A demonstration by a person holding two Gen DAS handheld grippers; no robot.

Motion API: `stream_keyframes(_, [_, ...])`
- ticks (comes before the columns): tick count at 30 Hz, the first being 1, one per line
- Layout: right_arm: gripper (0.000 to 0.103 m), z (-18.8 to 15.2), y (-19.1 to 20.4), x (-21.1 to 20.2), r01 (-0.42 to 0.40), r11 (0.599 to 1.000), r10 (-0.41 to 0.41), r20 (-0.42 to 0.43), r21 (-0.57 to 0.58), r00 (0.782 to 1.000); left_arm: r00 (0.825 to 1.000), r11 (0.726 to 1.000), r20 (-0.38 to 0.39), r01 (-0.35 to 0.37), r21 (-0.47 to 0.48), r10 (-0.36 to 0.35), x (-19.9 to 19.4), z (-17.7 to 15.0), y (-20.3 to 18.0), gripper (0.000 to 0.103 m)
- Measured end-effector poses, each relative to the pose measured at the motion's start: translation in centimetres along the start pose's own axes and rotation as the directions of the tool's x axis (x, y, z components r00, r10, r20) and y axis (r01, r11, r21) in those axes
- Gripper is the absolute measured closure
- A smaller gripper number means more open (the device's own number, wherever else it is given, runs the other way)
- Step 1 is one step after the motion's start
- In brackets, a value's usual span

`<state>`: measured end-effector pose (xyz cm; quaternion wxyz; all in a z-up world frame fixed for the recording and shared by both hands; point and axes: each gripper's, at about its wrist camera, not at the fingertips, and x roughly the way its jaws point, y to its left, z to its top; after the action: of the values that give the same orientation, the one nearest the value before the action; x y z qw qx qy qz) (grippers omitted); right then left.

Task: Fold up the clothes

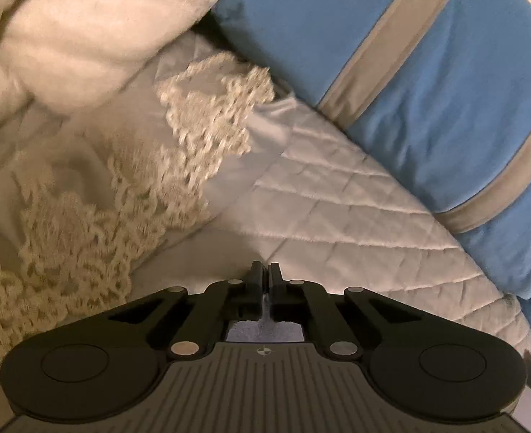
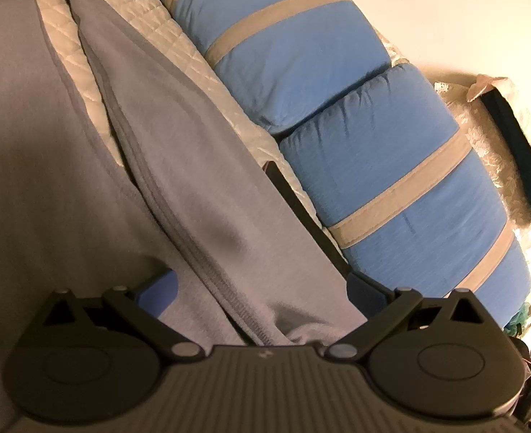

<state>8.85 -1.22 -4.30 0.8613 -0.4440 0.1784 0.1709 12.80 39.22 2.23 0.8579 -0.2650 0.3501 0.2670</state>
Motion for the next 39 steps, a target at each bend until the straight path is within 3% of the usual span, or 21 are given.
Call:
stream_keyframes(8, [0.0,-0.1,-0.1,0.3,-0.007,1.0,0.007,-0.002,0.007,1.0,0.984,0.989,0.147,-0.113,0.095,0.098,-0.3,0.6,-1.4,0.101])
stream_keyframes(15, [0.0,-0.3,-0.1,0.5,-0.014,1.0,0.014,0.0,0.01,1.0,0.947,0.952,0.237,-0.259,0.161,0.218,0.6,0.2,-2.0,0.101])
stream_keyframes(20, [0.0,-0.3,-0.1,0.5,-0.014,1.0,0.014,-0.001,0.015,1.0,0.912,0.912,0.288,-0.356,0.204,0.292,0.8,-0.1,-2.8,0.1])
stream_keyframes(23, [0.0,-0.4,-0.1,0.6,-0.015,1.0,0.015,-0.001,0.019,1.0,0.851,0.856,0.336,-0.481,0.189,0.404,0.7,0.2,-2.6,0.098])
stream_keyframes(24, [0.0,-0.3,-0.1,0.6,-0.014,1.0,0.014,0.001,0.02,1.0,0.849,0.859,0.341,-0.481,0.178,0.404,0.4,0.3,-2.3,0.095])
stream_keyframes(25, [0.0,-0.3,-0.1,0.6,-0.014,1.0,0.014,0.004,0.02,1.0,0.863,0.877,0.334,-0.451,0.166,0.38,0.1,0.5,-1.9,0.091])
stream_keyframes(27, [0.0,-0.2,-0.1,0.5,-0.014,1.0,0.014,0.009,0.02,1.0,0.9,0.919,0.308,-0.365,0.148,0.308,-0.4,0.7,-1.4,0.063])
stream_keyframes(31, [0.0,-0.2,0.0,0.3,-0.019,1.0,0.018,0.016,0.02,1.0,0.958,0.971,0.232,-0.203,0.124,0.17,-0.2,0.9,-1.1,0.056])
stream_keyframes(34, [0.0,-0.3,0.0,0.3,-0.018,1.0,0.017,0.014,0.017,1.0,0.977,0.981,0.189,-0.128,0.147,0.099,0.3,0.6,-1.8,0.053])
stream_keyframes(39, [0.0,-0.3,0.0,0.3,-0.018,1.0,0.018,0.017,0.016,1.0,0.989,0.969,0.146,-0.071,0.239,0.036,0.8,-0.5,-3.6,0.053])
